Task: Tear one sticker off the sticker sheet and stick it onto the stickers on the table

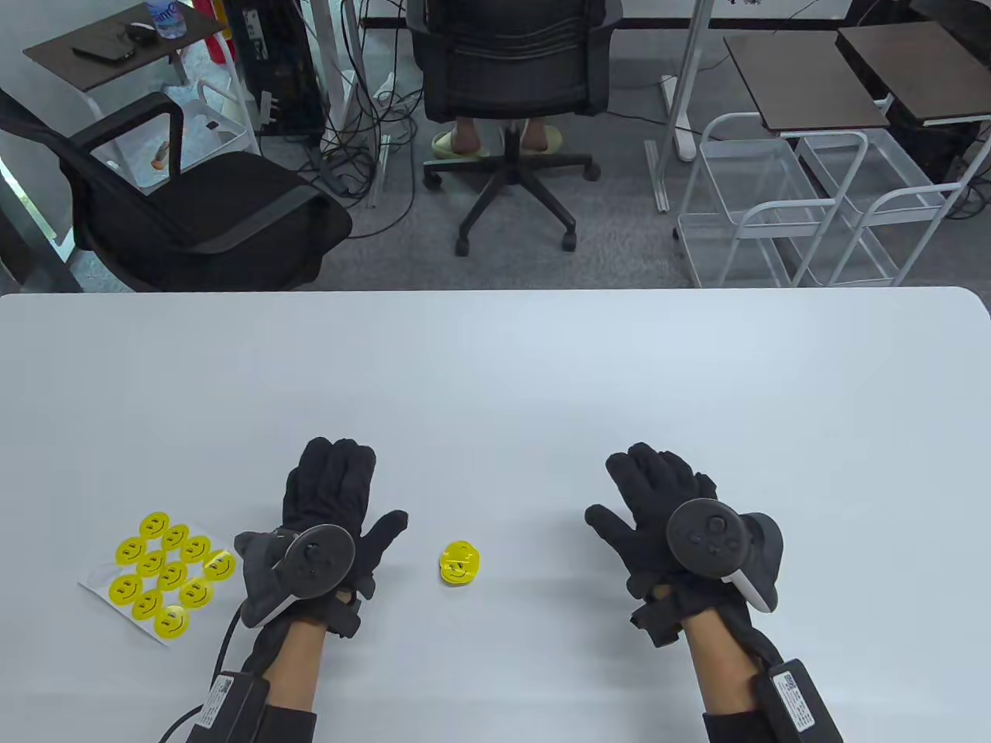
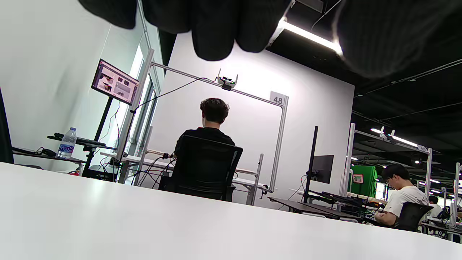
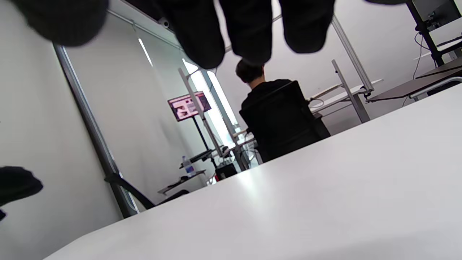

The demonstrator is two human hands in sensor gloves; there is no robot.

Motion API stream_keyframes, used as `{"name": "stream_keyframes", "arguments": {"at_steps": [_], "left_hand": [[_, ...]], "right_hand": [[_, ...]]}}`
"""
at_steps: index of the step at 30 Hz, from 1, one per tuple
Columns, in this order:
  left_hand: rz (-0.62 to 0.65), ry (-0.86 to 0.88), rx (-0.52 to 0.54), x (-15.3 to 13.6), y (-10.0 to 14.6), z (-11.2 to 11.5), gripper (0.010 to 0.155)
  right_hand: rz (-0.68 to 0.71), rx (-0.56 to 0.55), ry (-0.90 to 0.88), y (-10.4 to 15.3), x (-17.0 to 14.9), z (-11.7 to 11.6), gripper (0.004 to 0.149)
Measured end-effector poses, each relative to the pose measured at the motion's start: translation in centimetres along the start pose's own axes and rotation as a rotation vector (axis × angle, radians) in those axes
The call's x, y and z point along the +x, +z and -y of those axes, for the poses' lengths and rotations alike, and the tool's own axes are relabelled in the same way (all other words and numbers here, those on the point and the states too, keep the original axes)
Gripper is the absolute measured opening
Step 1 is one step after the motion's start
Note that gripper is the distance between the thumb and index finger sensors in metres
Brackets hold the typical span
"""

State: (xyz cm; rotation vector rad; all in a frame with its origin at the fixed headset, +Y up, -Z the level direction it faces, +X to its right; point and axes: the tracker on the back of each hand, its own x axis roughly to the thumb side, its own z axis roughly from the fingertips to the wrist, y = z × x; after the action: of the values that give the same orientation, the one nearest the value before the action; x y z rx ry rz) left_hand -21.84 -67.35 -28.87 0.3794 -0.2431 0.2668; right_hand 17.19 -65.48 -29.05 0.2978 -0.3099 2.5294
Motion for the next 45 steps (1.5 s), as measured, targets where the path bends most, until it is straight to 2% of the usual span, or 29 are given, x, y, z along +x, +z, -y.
{"name": "stream_keyframes", "arguments": {"at_steps": [6,14,16,18,22,28,32,36,40,45], "left_hand": [[-0.016,0.010,0.031,-0.8,0.2,-0.6,0.087],[-0.023,0.003,0.025,-0.8,0.1,-0.2,0.087],[0.009,-0.080,-0.003,-0.5,-0.3,-0.2,0.087],[-0.015,-0.168,0.027,-0.7,-0.5,-0.9,0.088],[-0.067,-0.139,0.017,-2.3,-1.2,-2.3,0.092],[-0.139,-0.255,0.013,-6.9,-1.0,-4.7,0.096],[-0.221,-0.323,-0.051,-10.5,0.1,-5.3,0.100],[-0.299,-0.329,-0.136,-13.5,1.3,-4.9,0.104],[-0.396,-0.298,-0.308,-16.9,3.1,-3.5,0.107],[-0.503,-0.211,-0.451,-19.4,5.1,-1.9,0.110]], "right_hand": [[0.023,0.013,0.007,-0.2,0.8,-0.5,0.077],[0.044,0.019,-0.001,0.0,1.5,-0.7,0.077],[0.044,0.017,-0.005,0.0,1.5,-0.6,0.077],[0.046,0.017,-0.014,0.0,1.6,-0.6,0.077],[0.052,0.022,-0.014,0.1,1.6,-0.6,0.077],[0.059,0.013,-0.031,0.1,1.8,-0.4,0.078],[0.062,0.022,-0.034,0.1,2.0,-0.5,0.078],[0.065,0.022,-0.035,0.0,2.1,-0.5,0.078],[0.066,0.021,-0.038,0.0,2.1,-0.5,0.078],[0.065,0.025,-0.038,0.0,2.2,-0.6,0.078]]}}
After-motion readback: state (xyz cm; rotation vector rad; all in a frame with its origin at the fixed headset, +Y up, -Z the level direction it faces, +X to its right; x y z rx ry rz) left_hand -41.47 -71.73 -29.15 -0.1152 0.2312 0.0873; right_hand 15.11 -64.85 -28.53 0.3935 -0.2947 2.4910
